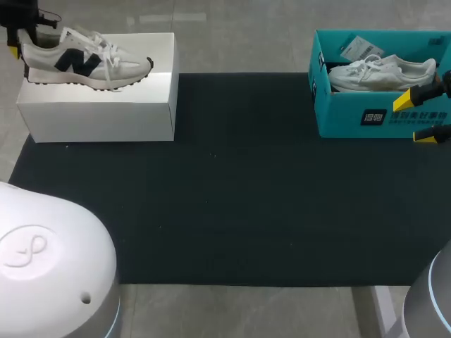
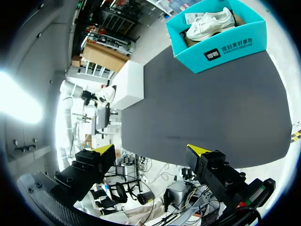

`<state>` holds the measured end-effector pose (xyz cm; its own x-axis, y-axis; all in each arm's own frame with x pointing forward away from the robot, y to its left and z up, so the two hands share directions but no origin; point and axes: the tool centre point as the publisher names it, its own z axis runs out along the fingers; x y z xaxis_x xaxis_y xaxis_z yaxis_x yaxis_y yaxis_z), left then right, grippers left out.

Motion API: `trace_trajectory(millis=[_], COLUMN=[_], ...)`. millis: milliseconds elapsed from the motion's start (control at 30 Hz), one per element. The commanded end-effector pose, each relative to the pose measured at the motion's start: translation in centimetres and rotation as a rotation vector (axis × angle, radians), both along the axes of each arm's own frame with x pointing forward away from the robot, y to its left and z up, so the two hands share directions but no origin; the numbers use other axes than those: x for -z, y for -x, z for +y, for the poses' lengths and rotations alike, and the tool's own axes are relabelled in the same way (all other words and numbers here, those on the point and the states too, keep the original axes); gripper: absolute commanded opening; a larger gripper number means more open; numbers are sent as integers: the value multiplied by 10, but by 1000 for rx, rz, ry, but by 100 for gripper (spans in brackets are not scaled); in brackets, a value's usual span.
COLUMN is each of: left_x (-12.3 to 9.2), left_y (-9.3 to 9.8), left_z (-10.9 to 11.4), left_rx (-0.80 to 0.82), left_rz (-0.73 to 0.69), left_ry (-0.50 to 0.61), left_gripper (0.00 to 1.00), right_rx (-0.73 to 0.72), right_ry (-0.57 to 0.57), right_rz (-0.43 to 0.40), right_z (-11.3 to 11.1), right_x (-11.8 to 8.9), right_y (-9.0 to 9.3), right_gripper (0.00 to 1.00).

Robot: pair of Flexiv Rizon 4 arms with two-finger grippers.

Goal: Take the shoe out of the shoebox, open the shoe tongue, remove and reinsert the insole, then place the shoe into the shoebox

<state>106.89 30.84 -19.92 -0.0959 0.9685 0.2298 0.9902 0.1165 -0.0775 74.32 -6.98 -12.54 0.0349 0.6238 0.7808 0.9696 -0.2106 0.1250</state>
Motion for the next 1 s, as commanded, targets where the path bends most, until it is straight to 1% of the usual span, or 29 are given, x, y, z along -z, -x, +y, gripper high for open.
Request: trace_trajectory(millis=[33,100,133,167,633,667,700,767,800,867,933,1000], left_x=[-3,-3,-2,0,0,-3,-5,-2,-1,2,6,9], left_y=[-1,-4,-6,-9,-9,-13,-15,-20,-22,-26,-32,-39], left_z=[4,3,1,-4,-4,-5,-6,-8,-8,-10,-9,-7], left_rx=[12,15,22,96,96,49,32,-13,-12,-35,-20,13], left_rz=[-25,-35,-13,22,22,-10,-3,-68,-69,-125,-117,-98], left_ry=[30,33,-1,-58,-58,9,40,68,85,116,104,124], left_gripper=[0,0,0,0,0,0,0,0,0,0,0,0], right_rx=[2,2,2,2,2,2,2,2,2,2,2,2], right_ry=[1,1,1,1,1,1,1,1,1,1,1,1], right_rz=[0,0,0,0,0,0,0,0,0,0,0,0], right_z=[1,1,1,1,1,1,1,1,1,1,1,1], right_x=[1,1,1,1,1,1,1,1,1,1,1,1], right_y=[0,0,0,0,0,0,0,0,0,0,0,0], right_gripper=[100,100,100,100,100,100,100,100,100,100,100,100])
